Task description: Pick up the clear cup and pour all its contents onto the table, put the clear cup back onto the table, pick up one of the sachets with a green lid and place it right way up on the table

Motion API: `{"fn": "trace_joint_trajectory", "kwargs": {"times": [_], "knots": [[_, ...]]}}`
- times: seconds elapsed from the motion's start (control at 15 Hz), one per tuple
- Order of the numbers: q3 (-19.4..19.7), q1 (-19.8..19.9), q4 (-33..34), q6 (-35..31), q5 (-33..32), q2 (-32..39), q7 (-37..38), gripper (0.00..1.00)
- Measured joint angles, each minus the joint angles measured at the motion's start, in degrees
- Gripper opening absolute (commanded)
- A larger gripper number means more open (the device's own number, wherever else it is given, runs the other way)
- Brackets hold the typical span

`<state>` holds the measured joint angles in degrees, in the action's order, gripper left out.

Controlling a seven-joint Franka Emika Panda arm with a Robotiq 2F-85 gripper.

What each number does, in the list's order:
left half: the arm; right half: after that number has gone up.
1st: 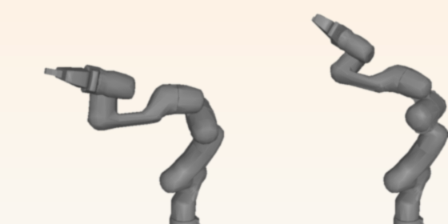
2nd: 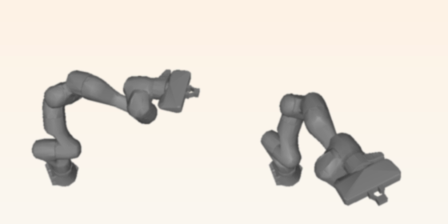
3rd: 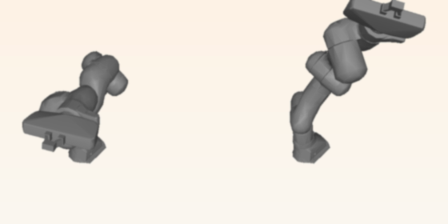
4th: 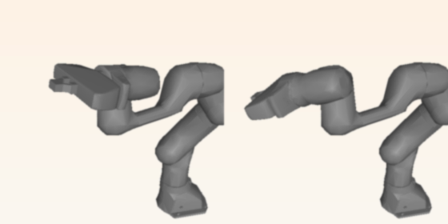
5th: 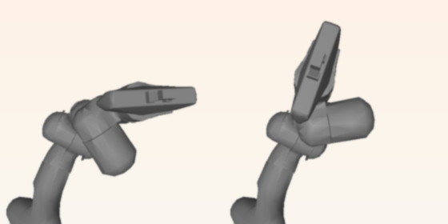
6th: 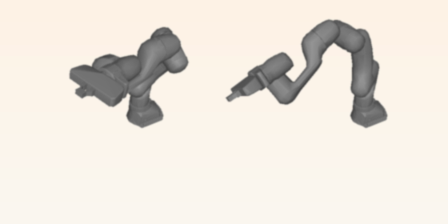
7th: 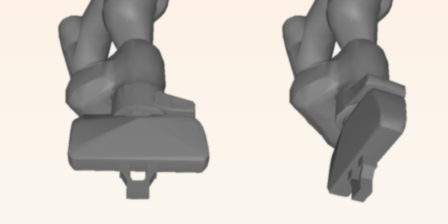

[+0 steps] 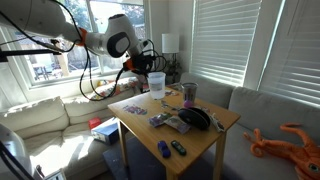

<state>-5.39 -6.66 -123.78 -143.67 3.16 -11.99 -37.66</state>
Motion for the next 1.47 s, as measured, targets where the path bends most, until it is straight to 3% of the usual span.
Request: {"fn": "trace_joint_trajectory", "kwargs": {"times": [0.47, 0.53, 0.67, 1.27, 1.47], "knots": [[0.1, -3.1, -2.3, -0.9, 1.8, 0.0, 1.0, 0.01], [0.1, -3.5, -2.5, -0.9, 1.9, 0.1, 1.0, 0.29], [0.1, -4.1, -3.0, -0.9, 1.9, 0.2, 1.0, 0.36], [2.2, -3.8, -2.8, -0.9, 2.0, -2.1, 1.0, 0.98], [4.8, -2.7, -2.6, 0.7, 2.0, -5.1, 1.6, 1.0]]}}
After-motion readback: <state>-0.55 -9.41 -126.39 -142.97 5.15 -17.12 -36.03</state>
